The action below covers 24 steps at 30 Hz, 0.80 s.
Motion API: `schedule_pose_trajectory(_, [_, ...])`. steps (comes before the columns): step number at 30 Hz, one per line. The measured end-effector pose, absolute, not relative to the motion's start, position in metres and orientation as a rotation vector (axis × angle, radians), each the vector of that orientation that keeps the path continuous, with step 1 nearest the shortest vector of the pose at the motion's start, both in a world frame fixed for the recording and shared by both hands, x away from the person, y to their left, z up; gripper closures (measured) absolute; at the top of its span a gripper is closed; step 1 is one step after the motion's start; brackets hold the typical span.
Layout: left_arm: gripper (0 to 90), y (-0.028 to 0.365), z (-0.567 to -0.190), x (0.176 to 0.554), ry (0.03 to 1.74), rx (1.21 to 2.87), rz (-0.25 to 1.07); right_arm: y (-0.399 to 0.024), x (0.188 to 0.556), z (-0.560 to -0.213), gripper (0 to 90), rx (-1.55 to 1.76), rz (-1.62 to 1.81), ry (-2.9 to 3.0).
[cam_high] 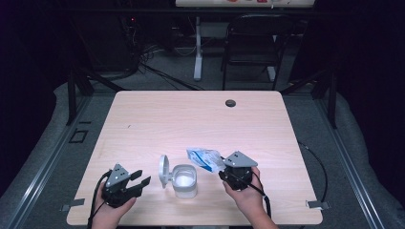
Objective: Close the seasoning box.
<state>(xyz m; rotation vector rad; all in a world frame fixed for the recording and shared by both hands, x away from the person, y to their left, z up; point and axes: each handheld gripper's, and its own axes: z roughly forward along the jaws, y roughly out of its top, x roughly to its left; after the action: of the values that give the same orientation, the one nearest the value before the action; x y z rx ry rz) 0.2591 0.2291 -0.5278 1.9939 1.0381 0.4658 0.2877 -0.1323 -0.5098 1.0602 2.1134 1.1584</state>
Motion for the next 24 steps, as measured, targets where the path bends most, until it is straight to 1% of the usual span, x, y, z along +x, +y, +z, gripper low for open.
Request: schedule_pose_trajectory(24, [56.6,0.229,-0.528,0.259,1.04,2.0,0.458,-0.156,0.302,-0.531,75.9,1.339,1.268,2.048])
